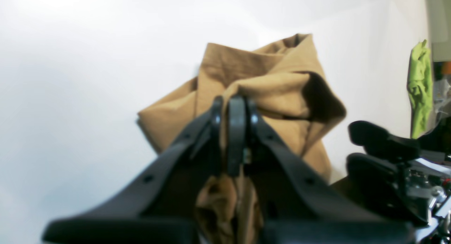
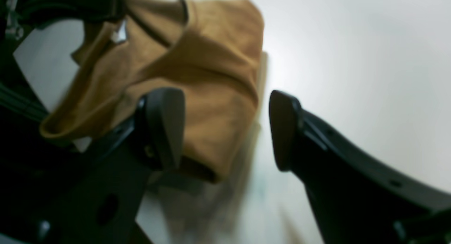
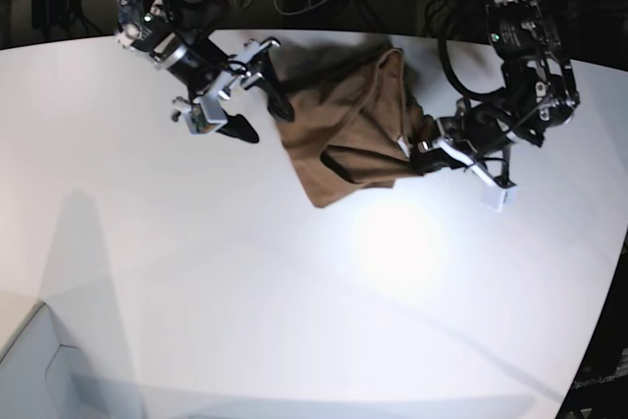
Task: Layout the t-shirt on the table in an organized manner, then fold the t-shirt properly
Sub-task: 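Fold the lifted shirt over and lower it with both grippers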
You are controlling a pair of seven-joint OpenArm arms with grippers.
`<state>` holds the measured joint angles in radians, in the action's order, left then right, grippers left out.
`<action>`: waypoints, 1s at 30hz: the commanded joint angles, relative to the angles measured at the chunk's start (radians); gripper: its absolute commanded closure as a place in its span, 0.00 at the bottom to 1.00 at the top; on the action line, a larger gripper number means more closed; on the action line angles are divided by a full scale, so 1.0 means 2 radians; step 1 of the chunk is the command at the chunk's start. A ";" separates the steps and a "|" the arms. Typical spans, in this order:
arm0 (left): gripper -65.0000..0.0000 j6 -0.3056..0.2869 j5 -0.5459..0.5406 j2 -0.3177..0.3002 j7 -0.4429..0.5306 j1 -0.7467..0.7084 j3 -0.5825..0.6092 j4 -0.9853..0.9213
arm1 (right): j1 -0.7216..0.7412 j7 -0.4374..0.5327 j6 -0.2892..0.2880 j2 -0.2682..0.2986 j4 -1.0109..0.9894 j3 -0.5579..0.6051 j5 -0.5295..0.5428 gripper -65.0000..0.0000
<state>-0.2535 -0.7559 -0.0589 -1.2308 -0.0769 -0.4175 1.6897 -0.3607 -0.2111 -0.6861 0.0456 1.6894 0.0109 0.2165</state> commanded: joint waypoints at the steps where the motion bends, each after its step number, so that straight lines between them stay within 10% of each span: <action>1: 1.00 0.000 -0.009 -0.005 0.004 0.007 -0.001 0.002 | 0.007 0.018 -0.006 -0.007 0.003 0.001 0.012 0.41; 16: 1.00 0.000 -0.007 -0.008 0.004 0.003 -0.002 -0.007 | 0.072 0.021 -0.006 -0.032 -0.117 0.036 0.012 0.67; 30: 1.00 0.000 -0.005 -0.026 0.012 0.011 -0.062 -0.058 | 0.071 0.088 -0.006 -0.021 -0.208 0.036 0.010 0.67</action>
<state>-0.2569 -0.7589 -0.0978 -1.2213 -0.0681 -0.5358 1.5555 -0.2195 -0.0101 -0.7052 -0.0013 1.2705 0.0826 0.2516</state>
